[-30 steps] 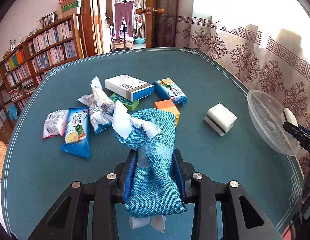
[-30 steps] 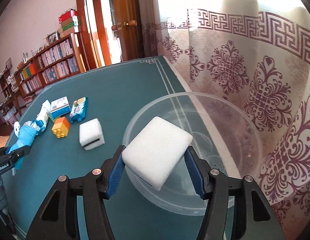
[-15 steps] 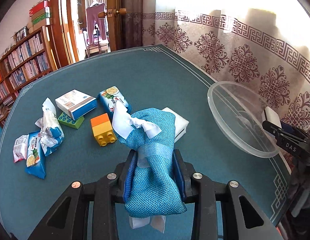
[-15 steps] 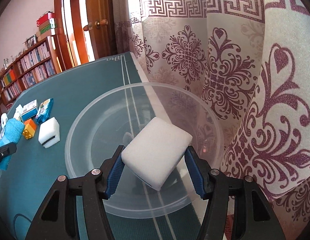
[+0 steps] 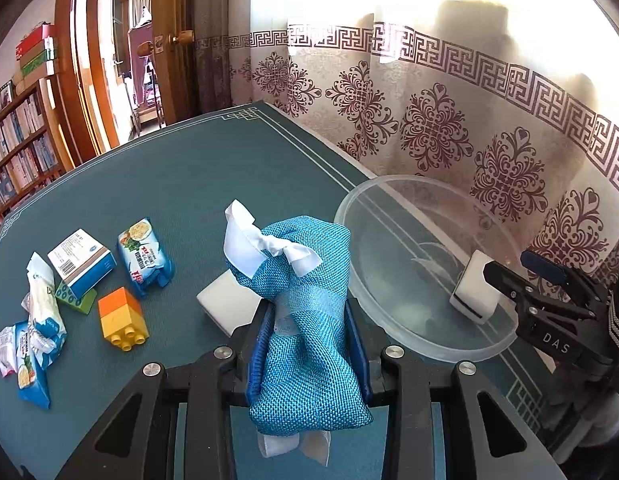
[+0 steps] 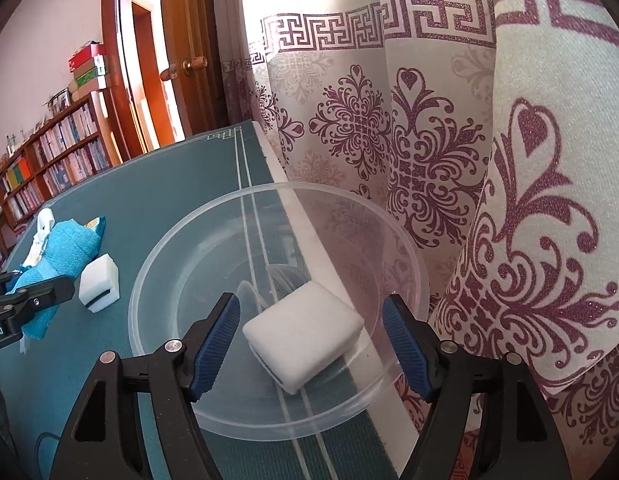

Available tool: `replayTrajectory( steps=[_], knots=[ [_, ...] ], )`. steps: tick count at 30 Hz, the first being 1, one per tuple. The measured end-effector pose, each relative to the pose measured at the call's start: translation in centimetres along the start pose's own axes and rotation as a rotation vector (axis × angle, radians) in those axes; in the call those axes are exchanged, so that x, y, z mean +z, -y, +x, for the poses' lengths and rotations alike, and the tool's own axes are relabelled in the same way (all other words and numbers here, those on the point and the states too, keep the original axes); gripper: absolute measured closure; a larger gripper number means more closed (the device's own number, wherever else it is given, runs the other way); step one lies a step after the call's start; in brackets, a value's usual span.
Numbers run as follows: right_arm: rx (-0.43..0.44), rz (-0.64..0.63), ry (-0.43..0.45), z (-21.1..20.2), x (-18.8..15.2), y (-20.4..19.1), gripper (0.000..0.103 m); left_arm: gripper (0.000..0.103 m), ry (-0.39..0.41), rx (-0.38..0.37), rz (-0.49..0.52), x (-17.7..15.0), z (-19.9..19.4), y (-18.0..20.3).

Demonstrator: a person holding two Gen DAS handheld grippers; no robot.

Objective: Organize objects
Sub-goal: 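Carry the white sponge with the right gripper and drop it into the clear basin, then lower the cloth bundle into the clear basin and open the left gripper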

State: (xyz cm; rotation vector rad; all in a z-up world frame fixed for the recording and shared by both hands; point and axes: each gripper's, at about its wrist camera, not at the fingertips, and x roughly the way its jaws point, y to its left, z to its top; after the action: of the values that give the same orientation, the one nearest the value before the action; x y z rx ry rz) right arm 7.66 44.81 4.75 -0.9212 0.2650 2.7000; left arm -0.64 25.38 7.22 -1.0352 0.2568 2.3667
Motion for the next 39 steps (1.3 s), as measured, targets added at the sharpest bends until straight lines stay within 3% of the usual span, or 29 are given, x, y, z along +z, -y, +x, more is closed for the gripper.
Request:
replayTrajectory(
  steps=[14, 16, 19, 21, 31, 35, 39],
  knots=[
    [0.036, -0.071, 0.062, -1.9, -0.5, -1.7, 0.028, 0.064, -0.043, -0.112, 0.032, 2.9, 3.9, 3.3],
    [0.037, -0.077, 0.065, -2.0, -0.5, -1.7, 0.028, 0.061, -0.055, -0.13, 0.029, 3.3, 4.5, 3.7],
    [0.041, -0.073, 0.057, -1.8, -0.7, -1.7, 0.028, 0.043, -0.046, -0.157, 0.023, 3.9, 4.9, 4.0],
    [0.04, -0.071, 0.049, -1.5, -0.7, -1.5, 0.028, 0.034, -0.024, -0.153, 0.018, 4.2, 4.7, 3.9],
    [0.045, -0.095, 0.064, -1.9, -1.0, -2.1, 0.028, 0.031, 0.0, -0.104, -0.003, 3.2, 3.8, 2.5],
    [0.051, -0.098, 0.059, -1.8, -1.1, -2.3, 0.028, 0.018, 0.006, -0.076, -0.003, 2.2, 3.1, 2.0],
    [0.052, -0.095, 0.059, -1.7, -1.1, -2.3, 0.028, 0.017, 0.003, -0.072, 0.007, 1.2, 2.6, 1.7]
  ],
)
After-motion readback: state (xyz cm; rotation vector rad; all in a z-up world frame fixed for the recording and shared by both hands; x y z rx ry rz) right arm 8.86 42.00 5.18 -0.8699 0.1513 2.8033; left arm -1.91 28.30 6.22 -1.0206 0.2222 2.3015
